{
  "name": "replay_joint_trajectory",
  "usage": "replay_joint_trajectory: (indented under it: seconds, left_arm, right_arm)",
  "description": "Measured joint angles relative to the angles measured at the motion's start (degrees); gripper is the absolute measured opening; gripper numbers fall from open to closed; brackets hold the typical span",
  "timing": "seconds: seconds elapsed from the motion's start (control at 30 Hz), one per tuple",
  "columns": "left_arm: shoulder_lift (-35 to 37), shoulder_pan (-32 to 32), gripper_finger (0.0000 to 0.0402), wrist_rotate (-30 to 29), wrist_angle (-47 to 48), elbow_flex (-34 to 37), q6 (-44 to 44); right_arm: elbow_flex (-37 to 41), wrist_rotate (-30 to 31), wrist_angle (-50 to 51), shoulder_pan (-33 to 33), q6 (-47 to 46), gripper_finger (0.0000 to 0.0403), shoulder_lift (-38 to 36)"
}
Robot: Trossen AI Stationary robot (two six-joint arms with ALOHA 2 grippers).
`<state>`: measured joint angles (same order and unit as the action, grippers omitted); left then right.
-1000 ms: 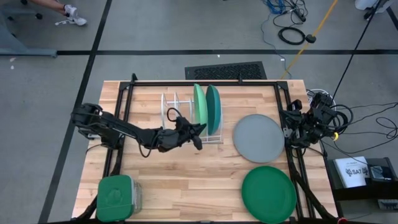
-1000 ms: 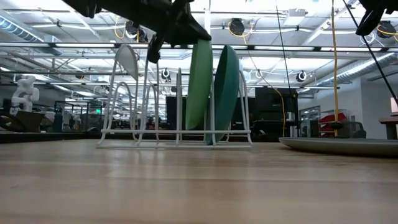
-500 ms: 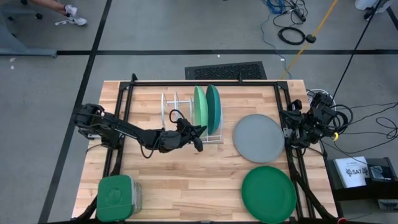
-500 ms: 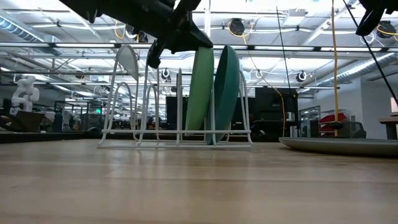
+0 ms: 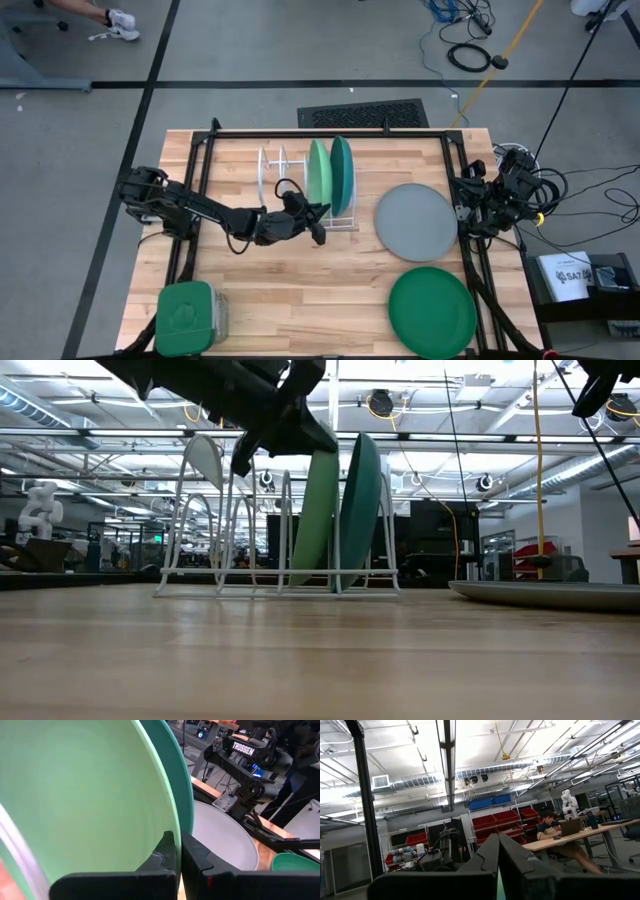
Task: Sort dishes
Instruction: Put the light green plate into the dish rack
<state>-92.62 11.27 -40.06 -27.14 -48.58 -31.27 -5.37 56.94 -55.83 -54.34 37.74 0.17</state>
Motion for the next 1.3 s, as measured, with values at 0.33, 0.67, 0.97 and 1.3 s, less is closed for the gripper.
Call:
replay_joint_trajectory:
  seconds: [0.33, 0.67, 0.97, 1.3]
  left_arm:
    - [0.0, 0.0, 0.0041, -0.1, 0.5, 0.0, -0.2]
    - [0.3, 0.4, 0.0067, 0.1, 0.9, 0.0, -2.8]
    - [1.0, 1.5, 0.0133, 1.4, 0.9, 0.0, -2.2]
    - [7.8, 2.7, 0.0156, 0.8, 4.9, 0.0, 5.1]
  right_arm:
    - [0.0, 0.0, 0.0, 0.0, 0.0, 0.0, 0.0]
    - [0.0, 0.0, 0.0, 0.0, 0.0, 0.0, 0.0]
    - [0.0, 0.0, 0.0, 0.0, 0.0, 0.0, 0.0]
    - [0.0, 0.0, 0.0, 0.0, 0.0, 0.0, 0.0]
